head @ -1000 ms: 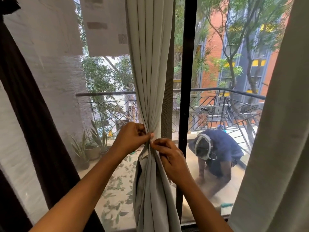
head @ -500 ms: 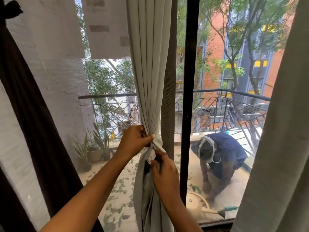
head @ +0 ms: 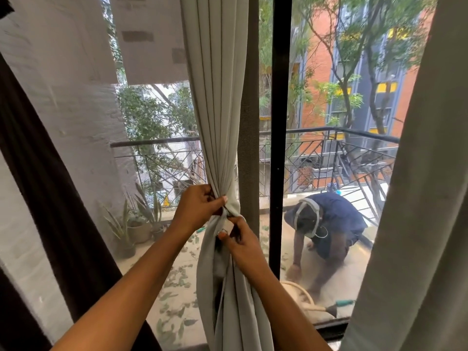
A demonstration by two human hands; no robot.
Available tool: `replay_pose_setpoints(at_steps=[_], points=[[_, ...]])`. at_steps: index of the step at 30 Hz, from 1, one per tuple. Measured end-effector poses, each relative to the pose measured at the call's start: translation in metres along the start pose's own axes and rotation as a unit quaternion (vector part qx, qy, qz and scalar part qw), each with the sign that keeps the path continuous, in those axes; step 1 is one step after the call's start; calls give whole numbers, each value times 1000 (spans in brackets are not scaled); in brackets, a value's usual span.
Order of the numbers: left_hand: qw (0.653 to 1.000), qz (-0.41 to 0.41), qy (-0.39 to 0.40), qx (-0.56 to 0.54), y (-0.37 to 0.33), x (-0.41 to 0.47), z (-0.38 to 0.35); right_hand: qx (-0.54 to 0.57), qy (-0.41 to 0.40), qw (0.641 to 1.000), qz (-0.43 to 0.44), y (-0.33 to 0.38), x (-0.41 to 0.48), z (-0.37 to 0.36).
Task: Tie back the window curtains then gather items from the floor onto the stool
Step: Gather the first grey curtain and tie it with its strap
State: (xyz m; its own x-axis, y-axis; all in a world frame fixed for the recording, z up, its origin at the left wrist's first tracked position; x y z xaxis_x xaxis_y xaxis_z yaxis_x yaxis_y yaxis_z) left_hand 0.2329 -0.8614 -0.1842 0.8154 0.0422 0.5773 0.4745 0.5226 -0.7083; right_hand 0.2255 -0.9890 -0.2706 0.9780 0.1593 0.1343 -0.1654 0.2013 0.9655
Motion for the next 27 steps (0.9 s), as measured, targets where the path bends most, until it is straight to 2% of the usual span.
replay_pose_setpoints(at_steps=[4, 8, 10, 12, 14, 16, 19, 21, 23, 25, 27], points=[[1000, -7, -3, 3, 0, -3, 0, -61, -77, 995, 27, 7, -3, 8], [1000, -22, 0, 18, -1, -3, -3, -180, -175, 964, 88, 15, -19, 6], [999, -34, 5, 31, -2, -3, -5, -186, -185, 960, 96, 21, -23, 8], [998, -42, 5, 54, -5, -3, -5, -172, -163, 969, 65, 29, -21, 12], [997, -47, 3, 67, -7, -3, -5, -79, -105, 991, -5, 32, -16, 19], [998, -42, 3, 56, -8, -4, -3, 68, -27, 995, -63, 28, -11, 26], [998, -35, 0, 50, -6, -4, -2, 265, 48, 957, -109, 23, -9, 34], [997, -44, 0, 60, -6, -5, -1, 323, 68, 933, -140, 28, -10, 39], [998, -48, -1, 50, -3, -4, -1, 286, 97, 939, -162, 35, -13, 49], [997, -49, 3, 51, -1, -6, -2, 134, 132, 970, -157, 46, -19, 67], [998, -48, -1, 43, 3, -7, 0, -50, 166, 977, -125, 59, -24, 86]])
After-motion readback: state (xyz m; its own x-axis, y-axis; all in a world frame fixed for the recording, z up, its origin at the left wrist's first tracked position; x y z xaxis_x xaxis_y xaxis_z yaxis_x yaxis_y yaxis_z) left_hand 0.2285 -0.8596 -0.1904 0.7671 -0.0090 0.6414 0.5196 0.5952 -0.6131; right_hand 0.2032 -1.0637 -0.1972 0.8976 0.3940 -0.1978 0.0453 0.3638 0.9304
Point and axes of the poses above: each hand's wrist, its own x-axis towards the middle knuckle, its own z-axis out of the back of the hand, y = z × x, the point moved 1 cm from there along x, towards the middle knuckle, and after that the axes turned 14 degrees about -z, right-handed, at the moved point
